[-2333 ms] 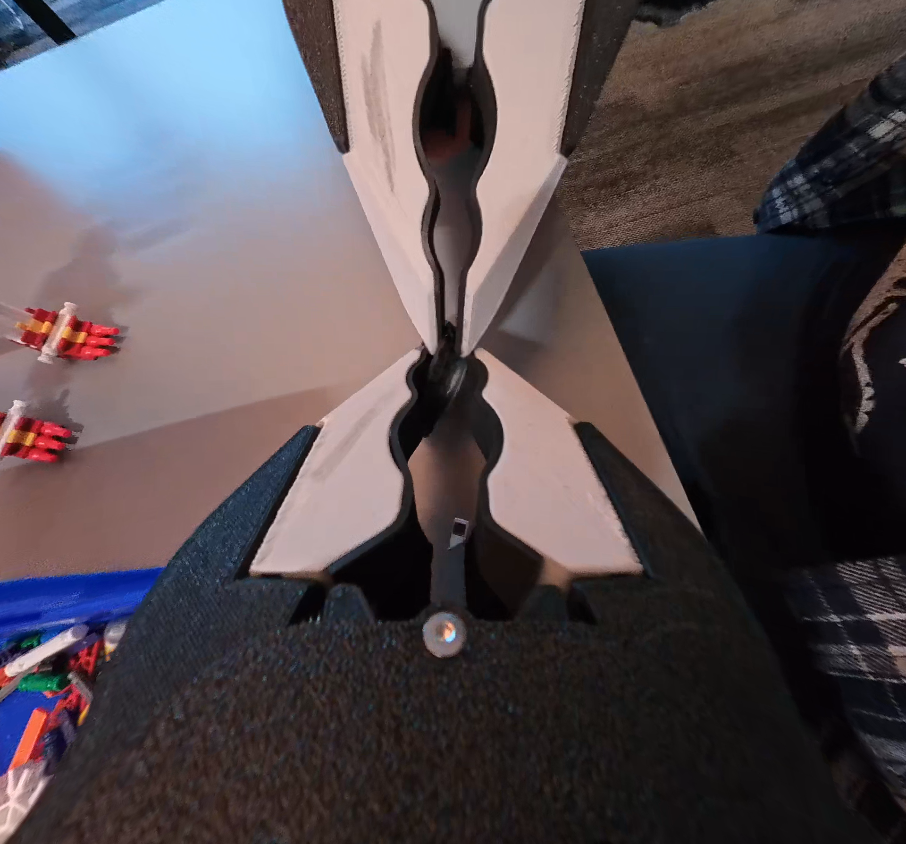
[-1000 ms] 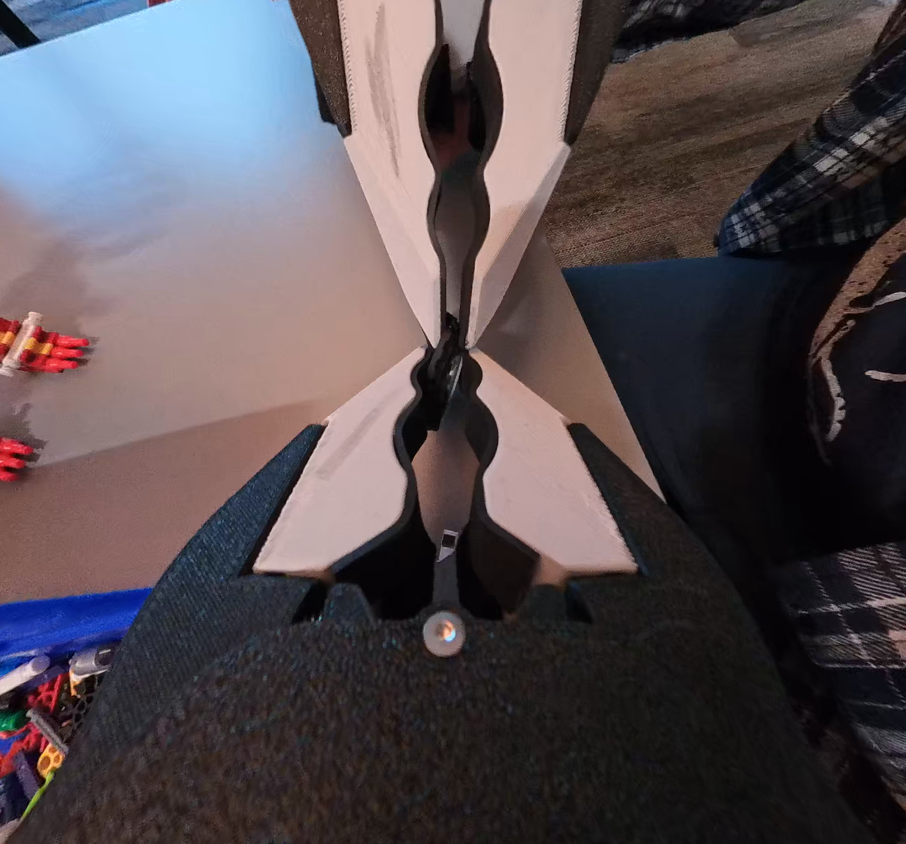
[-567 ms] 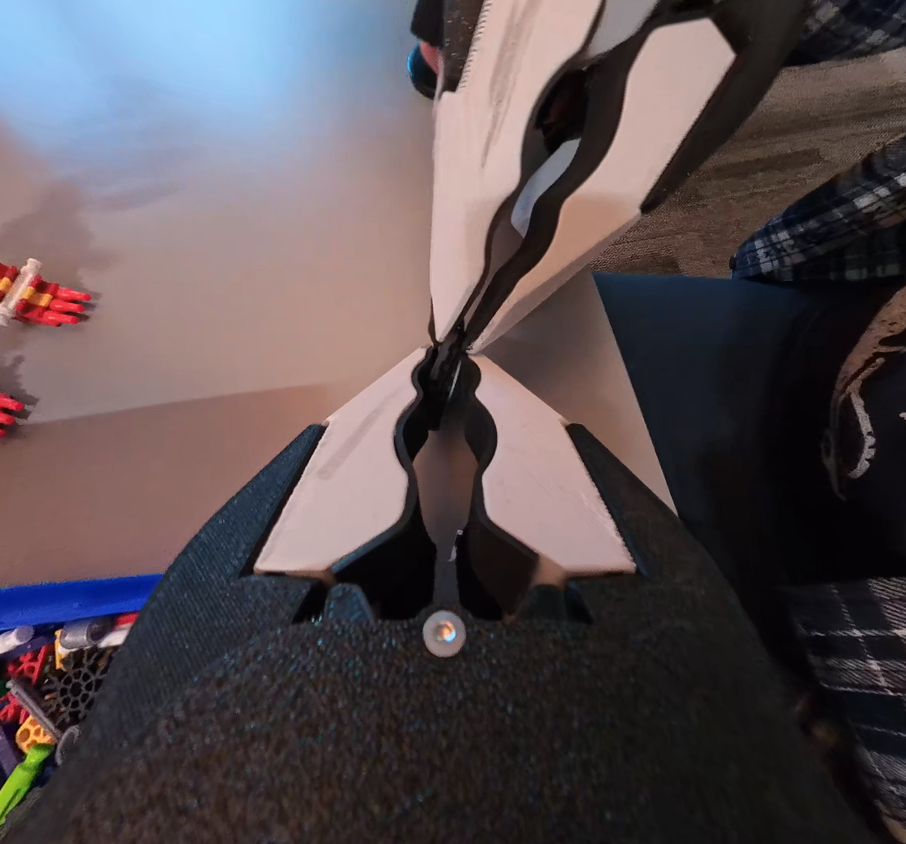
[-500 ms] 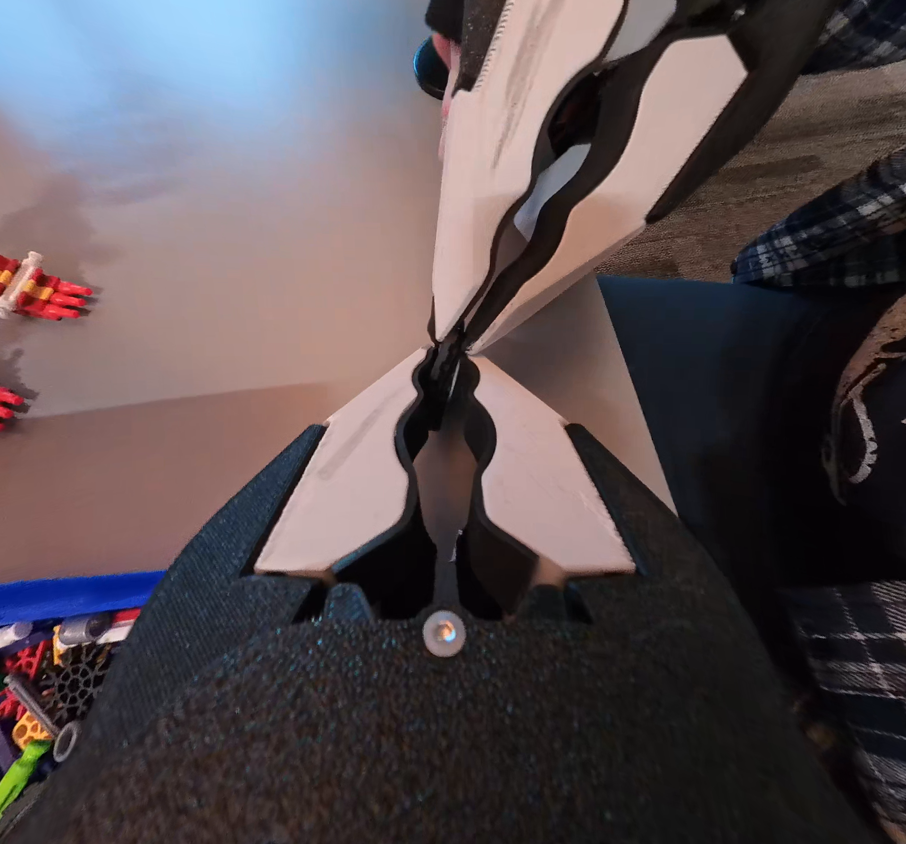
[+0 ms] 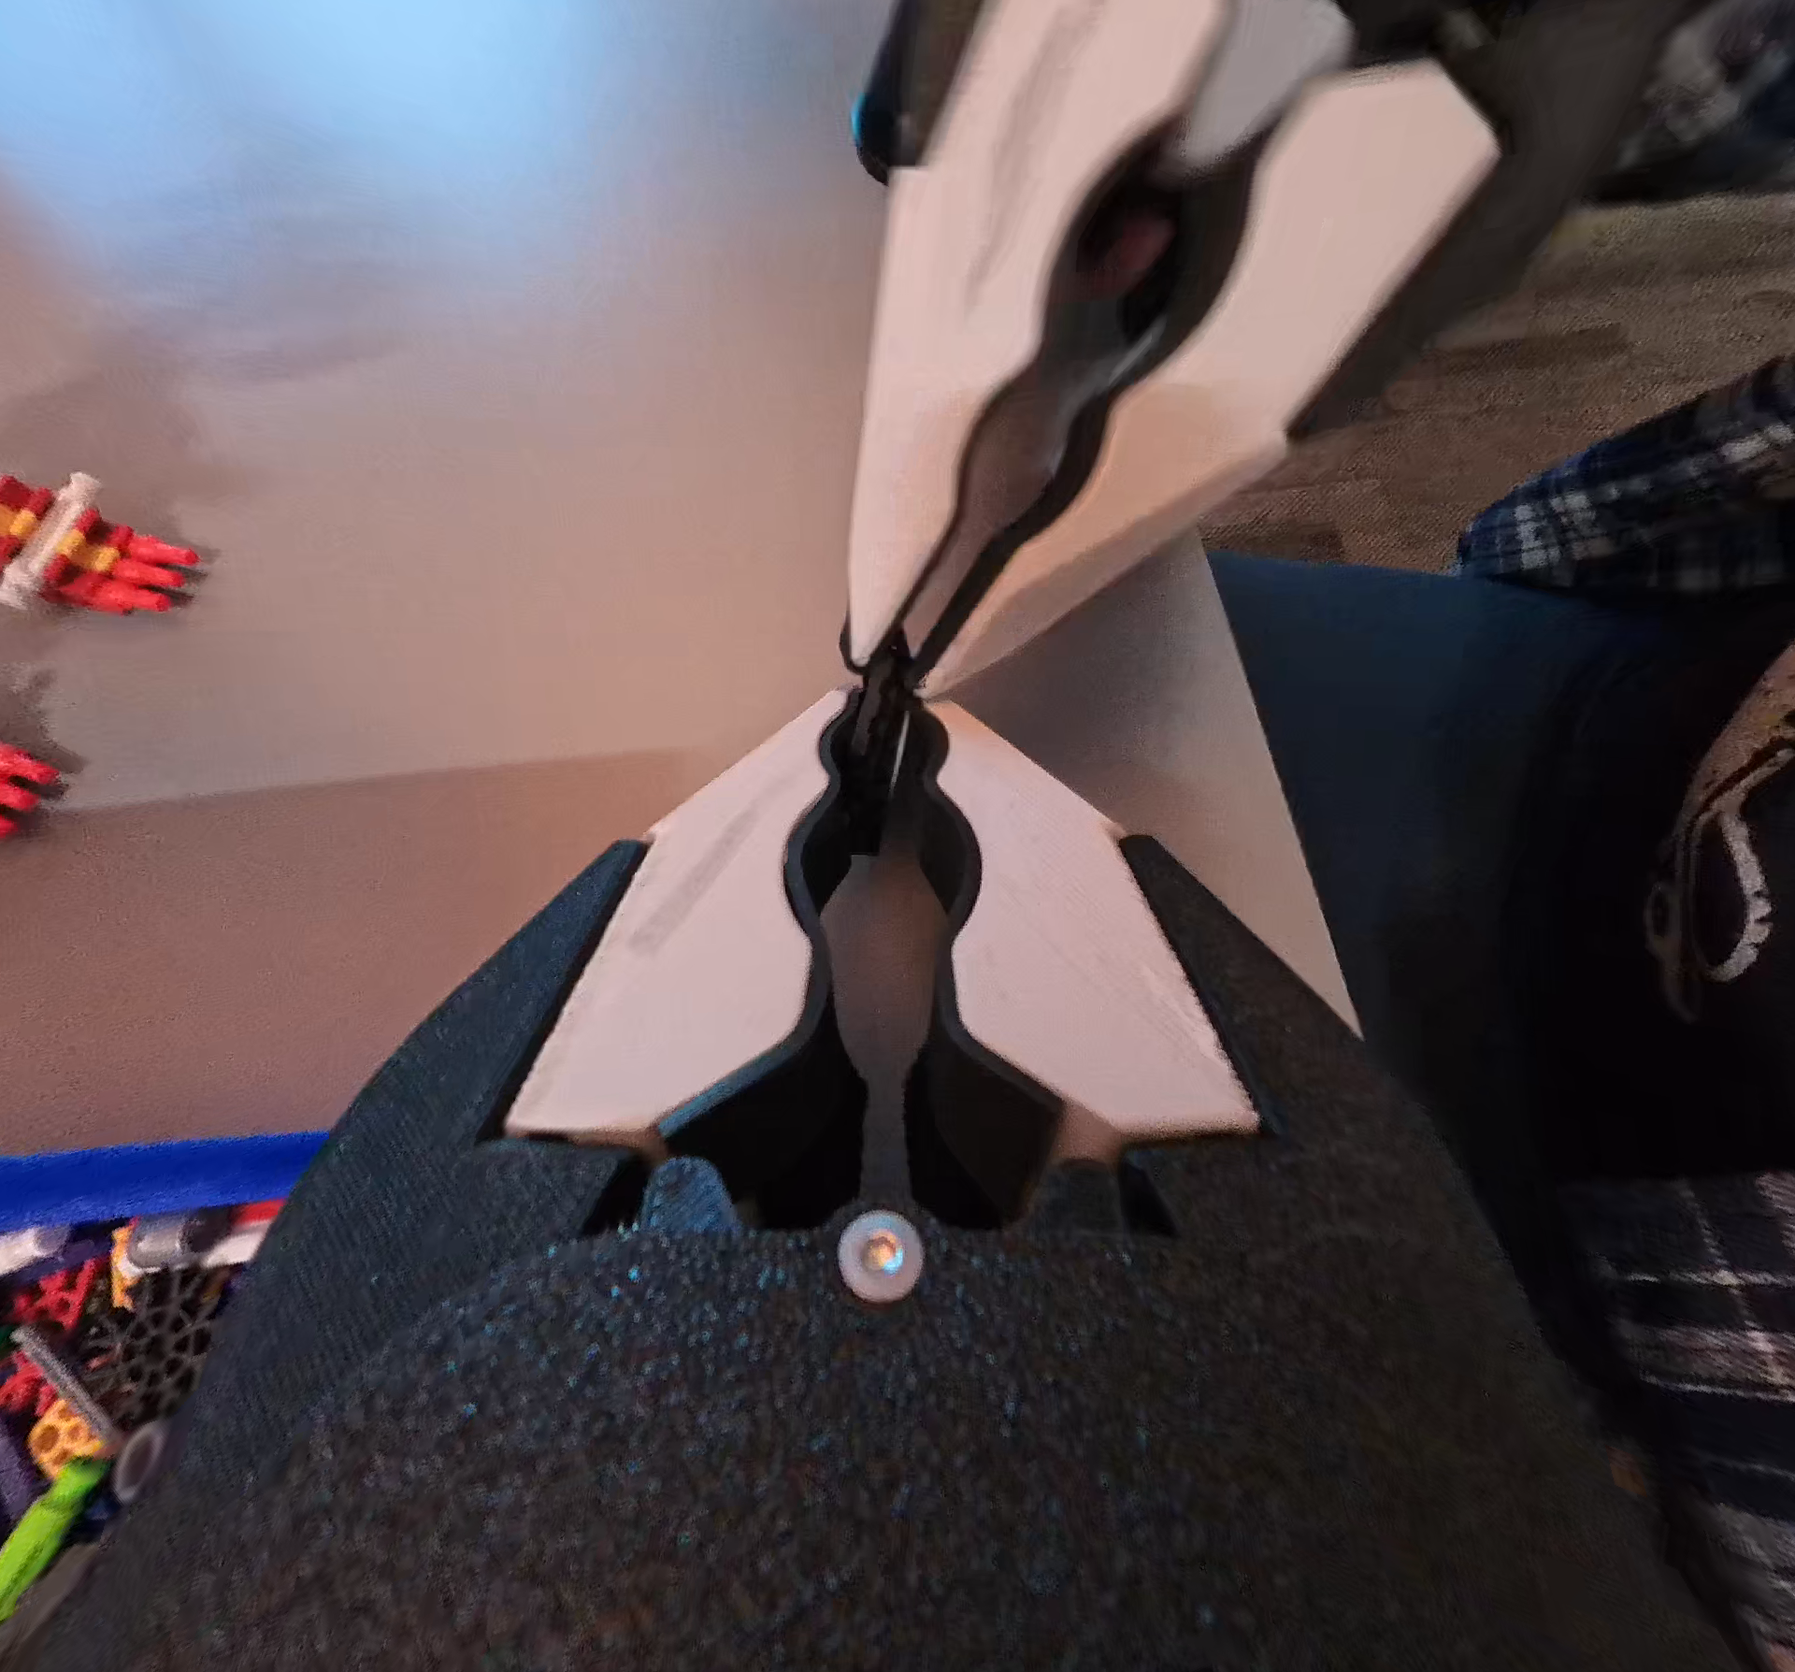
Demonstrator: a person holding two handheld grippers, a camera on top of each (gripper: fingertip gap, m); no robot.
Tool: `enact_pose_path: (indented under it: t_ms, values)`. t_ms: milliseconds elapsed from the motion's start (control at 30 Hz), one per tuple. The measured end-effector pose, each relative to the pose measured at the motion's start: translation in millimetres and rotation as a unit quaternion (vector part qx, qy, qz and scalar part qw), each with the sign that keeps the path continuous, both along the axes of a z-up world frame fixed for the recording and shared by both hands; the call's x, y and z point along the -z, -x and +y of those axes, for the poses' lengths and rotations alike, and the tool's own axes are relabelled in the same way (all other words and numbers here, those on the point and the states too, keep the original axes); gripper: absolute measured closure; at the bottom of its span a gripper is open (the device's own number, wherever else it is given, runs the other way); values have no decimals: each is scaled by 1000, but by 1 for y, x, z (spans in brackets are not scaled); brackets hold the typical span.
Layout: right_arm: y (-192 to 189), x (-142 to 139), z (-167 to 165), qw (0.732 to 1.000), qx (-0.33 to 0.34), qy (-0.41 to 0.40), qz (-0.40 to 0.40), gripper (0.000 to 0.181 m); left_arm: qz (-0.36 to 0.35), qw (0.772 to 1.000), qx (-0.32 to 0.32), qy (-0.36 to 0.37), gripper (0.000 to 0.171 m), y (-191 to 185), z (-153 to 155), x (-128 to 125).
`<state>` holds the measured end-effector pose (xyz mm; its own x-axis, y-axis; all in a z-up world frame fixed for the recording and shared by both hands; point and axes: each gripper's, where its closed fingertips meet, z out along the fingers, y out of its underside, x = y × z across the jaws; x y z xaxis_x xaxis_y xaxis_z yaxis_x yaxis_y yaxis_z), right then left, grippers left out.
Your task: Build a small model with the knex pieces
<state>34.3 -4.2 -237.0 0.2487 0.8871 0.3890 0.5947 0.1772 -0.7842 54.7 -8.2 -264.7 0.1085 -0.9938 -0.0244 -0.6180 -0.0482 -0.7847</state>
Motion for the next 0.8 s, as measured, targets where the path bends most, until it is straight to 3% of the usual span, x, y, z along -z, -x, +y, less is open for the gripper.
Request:
enact_pose_path:
  t_ms: [67,267,667,800]
  values:
    - [-3,0,-1,996,-27,79,32,176,3,1000,12,-20,167,-2,-1,0]
    - [-8,5,-7,974,-93,198,53,173,3,996,55,-77,167,-2,-7,0]
    - [-11,16,-32,950,-184,252,-5,165,-1,987,115,-115,167,3,-23,1]
    - [-10,15,-32,950,-194,244,-1,176,-4,987,117,-113,167,3,-25,2]
